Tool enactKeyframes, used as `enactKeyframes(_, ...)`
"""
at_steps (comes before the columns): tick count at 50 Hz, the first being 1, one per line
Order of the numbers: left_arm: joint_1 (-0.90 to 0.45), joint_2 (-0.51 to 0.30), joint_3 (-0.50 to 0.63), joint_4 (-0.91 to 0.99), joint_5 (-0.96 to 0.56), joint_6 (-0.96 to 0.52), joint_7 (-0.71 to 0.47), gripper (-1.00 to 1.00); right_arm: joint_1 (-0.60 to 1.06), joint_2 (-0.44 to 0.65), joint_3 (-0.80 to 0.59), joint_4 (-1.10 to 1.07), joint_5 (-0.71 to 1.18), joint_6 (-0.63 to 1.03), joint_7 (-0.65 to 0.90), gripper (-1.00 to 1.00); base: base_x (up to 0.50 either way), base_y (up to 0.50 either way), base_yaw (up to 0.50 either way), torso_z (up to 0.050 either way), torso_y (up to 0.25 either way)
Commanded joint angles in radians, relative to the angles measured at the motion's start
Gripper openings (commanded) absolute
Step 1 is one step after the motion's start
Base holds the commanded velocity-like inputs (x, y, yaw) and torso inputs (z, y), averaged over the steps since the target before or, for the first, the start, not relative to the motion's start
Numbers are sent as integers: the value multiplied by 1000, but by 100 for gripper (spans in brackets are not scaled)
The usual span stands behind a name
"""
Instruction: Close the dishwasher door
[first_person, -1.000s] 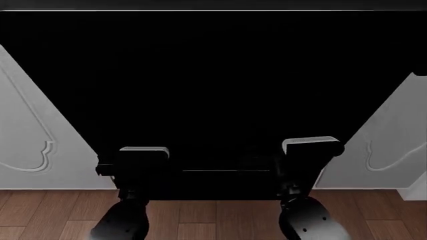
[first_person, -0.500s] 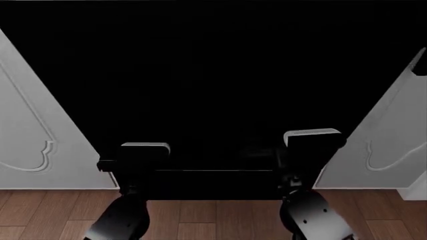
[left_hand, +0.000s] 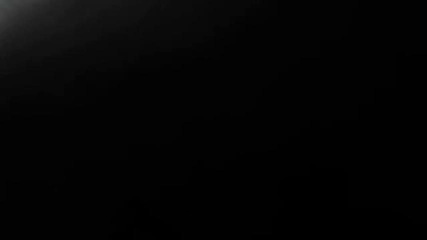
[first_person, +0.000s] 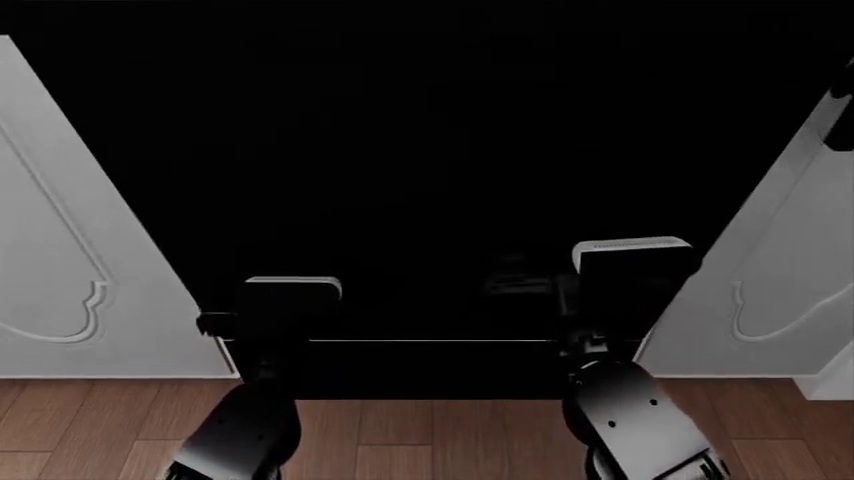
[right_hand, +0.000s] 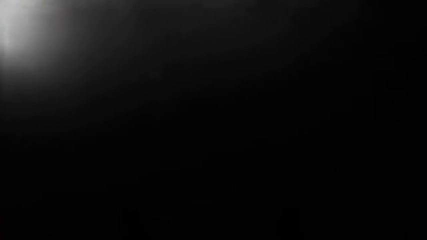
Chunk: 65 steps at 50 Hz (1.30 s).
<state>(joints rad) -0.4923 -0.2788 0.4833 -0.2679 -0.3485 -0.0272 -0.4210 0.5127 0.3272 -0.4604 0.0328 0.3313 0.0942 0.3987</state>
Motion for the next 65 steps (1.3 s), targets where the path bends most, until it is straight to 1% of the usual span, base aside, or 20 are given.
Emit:
enactKeyframes(1,-59,2,-21,10,42,9,6,100,25,-1,-1,5,-8,6,2,100,0,0,0,0,0)
enactKeyframes(14,-86,8,-17,-8,43,5,9,100,49,-2,0,11,-3,19,3,100,0,0,0,0,2)
enactKeyframes(28,-118,19,-15,-30,38,-4,12,100,98,-18,5,72,-4,17,-1,100,0,0,0,0,2)
enactKeyframes(56,-197,53,-6,-152,48,17,23,100,180,-59,10,246,-9,-30,-19,100,0,0,0,0,2)
enactKeyframes(65,-240,74,-4,-249,57,51,37,100,213,-74,10,315,-13,-47,-28,100,16,0,0,0,0)
